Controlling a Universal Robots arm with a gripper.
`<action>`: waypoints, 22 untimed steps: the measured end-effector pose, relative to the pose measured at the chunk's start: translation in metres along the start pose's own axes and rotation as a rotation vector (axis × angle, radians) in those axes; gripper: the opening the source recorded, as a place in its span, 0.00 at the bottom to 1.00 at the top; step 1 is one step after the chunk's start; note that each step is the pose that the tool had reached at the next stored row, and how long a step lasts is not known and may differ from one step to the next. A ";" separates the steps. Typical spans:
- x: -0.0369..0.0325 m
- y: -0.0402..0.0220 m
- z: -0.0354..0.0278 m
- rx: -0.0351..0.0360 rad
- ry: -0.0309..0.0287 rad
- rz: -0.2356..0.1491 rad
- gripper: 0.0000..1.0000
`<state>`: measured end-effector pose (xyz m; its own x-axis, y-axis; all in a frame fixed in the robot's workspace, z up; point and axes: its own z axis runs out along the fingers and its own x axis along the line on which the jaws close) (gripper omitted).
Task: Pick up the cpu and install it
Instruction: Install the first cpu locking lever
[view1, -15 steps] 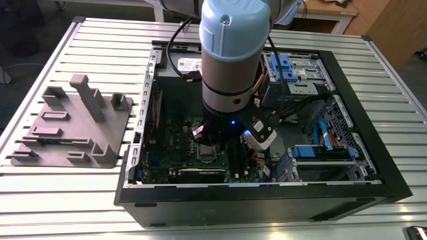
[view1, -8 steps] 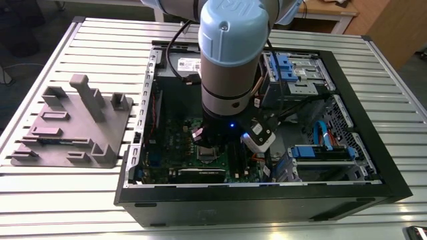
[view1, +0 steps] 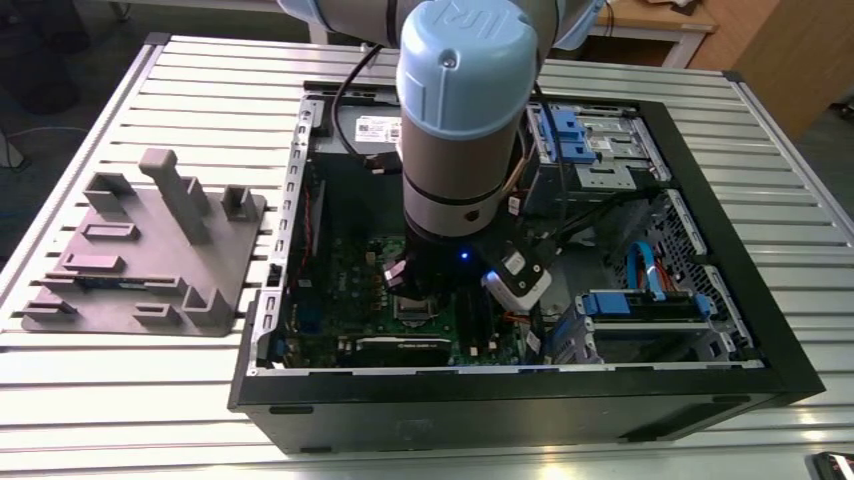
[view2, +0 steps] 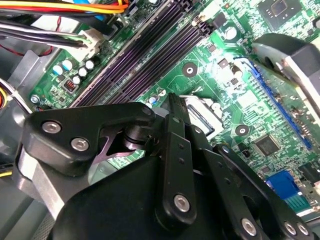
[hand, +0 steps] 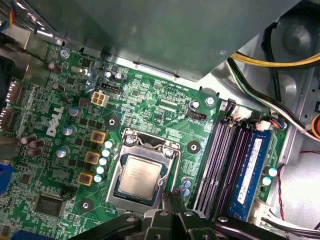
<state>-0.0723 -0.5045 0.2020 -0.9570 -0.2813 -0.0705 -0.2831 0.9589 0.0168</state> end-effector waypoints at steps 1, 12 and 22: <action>0.0002 -0.0005 0.0005 0.0000 0.0000 0.000 0.10; 0.0017 -0.0039 0.0091 -0.0005 0.0001 -0.006 0.10; 0.0021 -0.0050 0.0107 -0.0015 -0.0001 -0.014 0.10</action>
<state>-0.0723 -0.5095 0.1910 -0.9529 -0.2949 -0.0709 -0.2967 0.9548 0.0173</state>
